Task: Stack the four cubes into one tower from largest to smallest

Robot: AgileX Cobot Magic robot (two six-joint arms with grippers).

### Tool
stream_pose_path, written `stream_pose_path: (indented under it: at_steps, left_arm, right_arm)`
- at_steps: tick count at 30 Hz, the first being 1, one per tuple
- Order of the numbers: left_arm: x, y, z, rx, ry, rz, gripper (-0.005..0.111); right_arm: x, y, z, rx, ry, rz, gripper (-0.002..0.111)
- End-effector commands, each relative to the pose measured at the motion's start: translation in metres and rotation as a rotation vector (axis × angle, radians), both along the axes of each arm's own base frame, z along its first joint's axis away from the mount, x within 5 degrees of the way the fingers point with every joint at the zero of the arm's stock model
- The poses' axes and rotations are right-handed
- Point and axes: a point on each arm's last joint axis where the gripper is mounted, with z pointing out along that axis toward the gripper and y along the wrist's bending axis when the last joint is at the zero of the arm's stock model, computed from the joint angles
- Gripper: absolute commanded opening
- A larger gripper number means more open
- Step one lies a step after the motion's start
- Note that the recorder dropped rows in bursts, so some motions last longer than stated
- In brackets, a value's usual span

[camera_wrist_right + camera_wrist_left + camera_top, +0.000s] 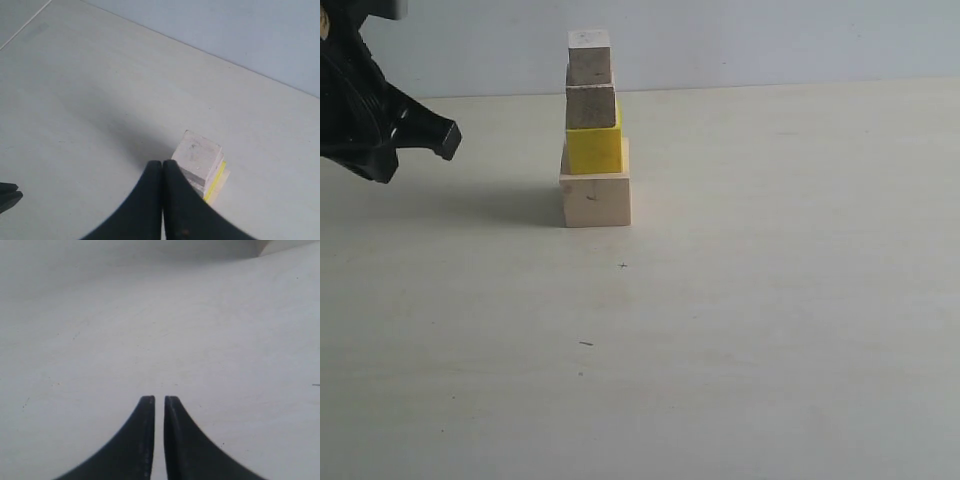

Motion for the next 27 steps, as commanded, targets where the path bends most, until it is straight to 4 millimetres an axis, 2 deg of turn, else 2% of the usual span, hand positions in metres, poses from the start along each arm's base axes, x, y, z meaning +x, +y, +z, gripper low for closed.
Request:
stream_pose_path:
  at_steps: [1, 5, 8, 18, 23, 27]
  left_arm:
    - [-0.002, 0.002, -0.006, -0.001, -0.007, -0.005, 0.010]
    - [-0.002, 0.001, -0.006, -0.009, -0.016, -0.004, 0.010]
    - [-0.001, 0.001, -0.006, -0.017, -0.022, 0.006, 0.010]
    - [0.002, -0.003, -0.005, -0.071, -0.059, 0.040, 0.010]
    - [0.002, -0.007, -0.004, -0.126, -0.060, 0.043, 0.010]
    - [0.002, -0.010, -0.004, -0.162, -0.053, 0.050, 0.010]
  right_arm:
    - [-0.009, -0.004, 0.019, 0.048, -0.070, 0.024, 0.000]
    - [-0.023, -0.014, 0.047, 0.087, -0.179, 0.029, 0.000]
    - [-0.037, -0.030, 0.072, 0.073, -0.276, 0.004, 0.000]
    - [-0.079, -0.060, 0.114, 0.072, -0.405, 0.035, 0.000]
    - [-0.091, -0.075, 0.120, 0.017, -0.455, 0.010, 0.000]
    - [-0.100, -0.085, 0.101, -0.007, -0.438, -0.036, 0.000]
